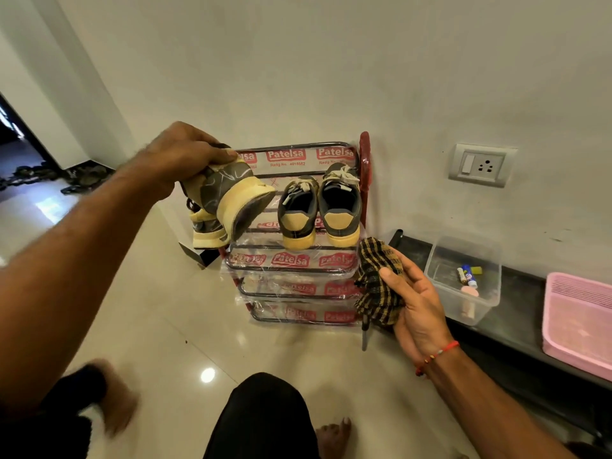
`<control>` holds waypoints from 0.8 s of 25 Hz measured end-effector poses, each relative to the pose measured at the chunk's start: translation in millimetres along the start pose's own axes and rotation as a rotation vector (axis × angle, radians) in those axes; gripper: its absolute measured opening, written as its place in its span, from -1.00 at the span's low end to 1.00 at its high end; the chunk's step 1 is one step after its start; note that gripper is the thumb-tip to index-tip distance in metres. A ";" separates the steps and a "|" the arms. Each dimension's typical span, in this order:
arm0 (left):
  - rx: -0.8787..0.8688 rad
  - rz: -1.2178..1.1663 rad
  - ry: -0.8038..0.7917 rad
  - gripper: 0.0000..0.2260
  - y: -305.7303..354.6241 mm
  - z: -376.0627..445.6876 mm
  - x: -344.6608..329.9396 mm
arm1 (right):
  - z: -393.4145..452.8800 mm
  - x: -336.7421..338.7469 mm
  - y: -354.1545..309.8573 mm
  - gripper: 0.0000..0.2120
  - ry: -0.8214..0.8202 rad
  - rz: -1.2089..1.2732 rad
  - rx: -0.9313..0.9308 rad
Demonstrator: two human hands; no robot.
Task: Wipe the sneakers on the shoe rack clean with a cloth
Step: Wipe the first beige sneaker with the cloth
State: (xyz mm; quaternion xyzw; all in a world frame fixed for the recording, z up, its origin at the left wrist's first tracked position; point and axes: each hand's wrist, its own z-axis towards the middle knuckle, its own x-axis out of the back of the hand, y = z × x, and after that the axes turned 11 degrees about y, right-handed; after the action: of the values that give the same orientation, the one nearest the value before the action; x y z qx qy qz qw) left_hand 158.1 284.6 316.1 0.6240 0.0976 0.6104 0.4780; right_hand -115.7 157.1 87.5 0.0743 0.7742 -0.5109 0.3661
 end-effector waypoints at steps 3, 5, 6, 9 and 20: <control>-0.056 -0.029 -0.073 -0.89 20.0 -55.9 5.1 | -13.3 3.6 -20.8 -0.57 -0.065 0.038 0.003; -0.105 -0.019 -0.173 -0.91 25.3 -92.0 -8.4 | -24.2 9.6 -37.7 -0.52 -0.109 0.029 0.024; -0.130 -0.010 -0.237 -0.90 26.9 -108.6 -18.1 | -29.1 14.1 -45.2 -0.49 -0.118 0.016 0.040; -0.141 0.004 -0.441 -0.86 25.4 -146.6 -57.4 | -37.4 32.1 -56.9 -0.48 -0.088 -0.039 0.099; 0.091 -0.146 -0.774 -0.79 -27.0 -190.6 -238.9 | -32.1 132.8 -64.8 -0.58 0.104 -0.474 0.164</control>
State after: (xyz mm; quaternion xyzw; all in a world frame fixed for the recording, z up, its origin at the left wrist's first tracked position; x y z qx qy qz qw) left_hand -48.7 221.2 98.5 0.8199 -0.0188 0.2894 0.4937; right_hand -258.9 119.6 56.5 -0.0537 0.7438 -0.6389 0.1888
